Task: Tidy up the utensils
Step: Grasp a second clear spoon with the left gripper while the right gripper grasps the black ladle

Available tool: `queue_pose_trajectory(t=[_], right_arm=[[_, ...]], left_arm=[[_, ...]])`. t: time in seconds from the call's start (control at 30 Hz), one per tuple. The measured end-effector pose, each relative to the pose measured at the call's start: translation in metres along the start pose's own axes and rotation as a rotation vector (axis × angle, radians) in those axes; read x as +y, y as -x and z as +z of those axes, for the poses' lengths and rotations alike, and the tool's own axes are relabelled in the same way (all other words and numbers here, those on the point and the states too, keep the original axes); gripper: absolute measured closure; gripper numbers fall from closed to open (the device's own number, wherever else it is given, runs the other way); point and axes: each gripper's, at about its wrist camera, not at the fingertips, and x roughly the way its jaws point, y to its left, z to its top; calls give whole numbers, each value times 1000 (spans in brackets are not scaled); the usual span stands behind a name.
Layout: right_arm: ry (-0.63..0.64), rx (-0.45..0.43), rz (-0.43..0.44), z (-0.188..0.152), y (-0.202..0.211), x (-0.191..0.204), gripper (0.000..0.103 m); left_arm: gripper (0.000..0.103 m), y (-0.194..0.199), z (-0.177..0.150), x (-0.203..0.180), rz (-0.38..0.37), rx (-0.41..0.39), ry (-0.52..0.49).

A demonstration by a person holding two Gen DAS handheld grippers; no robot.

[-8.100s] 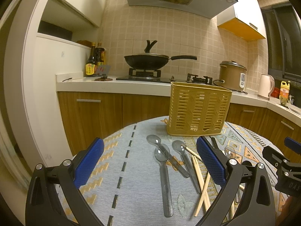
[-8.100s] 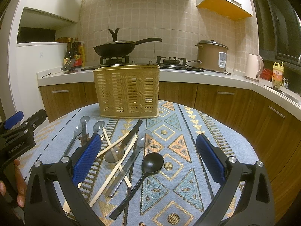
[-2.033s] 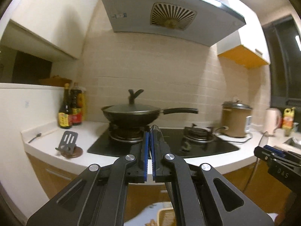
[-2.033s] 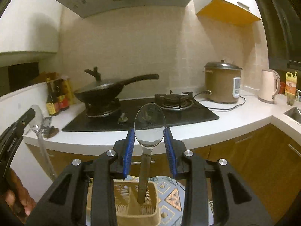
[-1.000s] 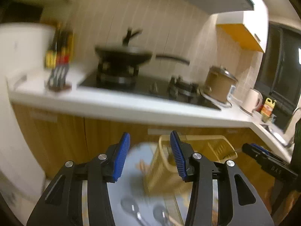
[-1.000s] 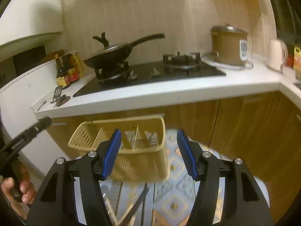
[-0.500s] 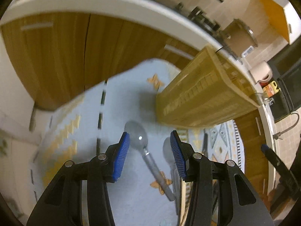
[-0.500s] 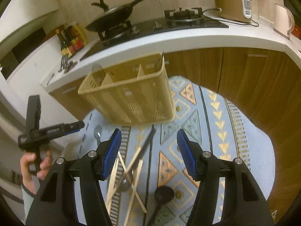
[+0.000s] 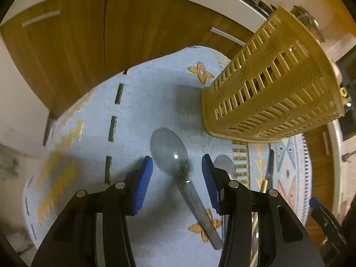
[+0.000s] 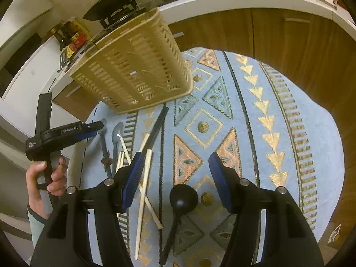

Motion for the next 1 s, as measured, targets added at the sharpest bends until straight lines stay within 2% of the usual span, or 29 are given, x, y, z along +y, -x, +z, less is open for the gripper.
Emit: queue_pose_trajectory(t=[0.23,0.33,0.37,0.43,0.7,1.0], right_arm=[[14,15,2,-5,0,4,45],[25,37,-5,-8,-2,7,45],[26,47,-6,-9,-4,7,45],[22,72,1,-11,-7,6,45],[-6,136,35,-20,-18,7,45],[-50,207,-10,-35,-28,3,45]], left_arm=[[58,-13,2,-35,190,-36,-105],[63,-19,-3,-52,288,-60,-179],[70,-18,-4,-53,287,-70,-197],[71,-18,-7,-58,299,-80,-217],[74,-6,-26,-51,239,-93,-240],[76,15,-57,-40,77,-37,-268]])
